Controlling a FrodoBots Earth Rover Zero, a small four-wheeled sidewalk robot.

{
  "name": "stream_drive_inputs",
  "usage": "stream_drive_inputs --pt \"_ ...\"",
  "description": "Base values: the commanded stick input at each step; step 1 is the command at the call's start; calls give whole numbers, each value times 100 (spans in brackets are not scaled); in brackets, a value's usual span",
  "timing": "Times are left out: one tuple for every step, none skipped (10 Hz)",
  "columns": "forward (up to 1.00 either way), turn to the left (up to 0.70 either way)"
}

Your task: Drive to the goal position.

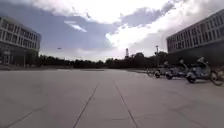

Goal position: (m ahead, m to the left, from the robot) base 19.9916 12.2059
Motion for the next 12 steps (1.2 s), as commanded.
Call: stream_drive_inputs --pt "50 1" --pt "50 1" --pt "50 1" --pt "50 1" --pt "50 1" --pt "50 1" --pt "50 1" --pt "50 1" --pt "50 1" --pt "50 1" --pt "50 1" --pt "50 1"
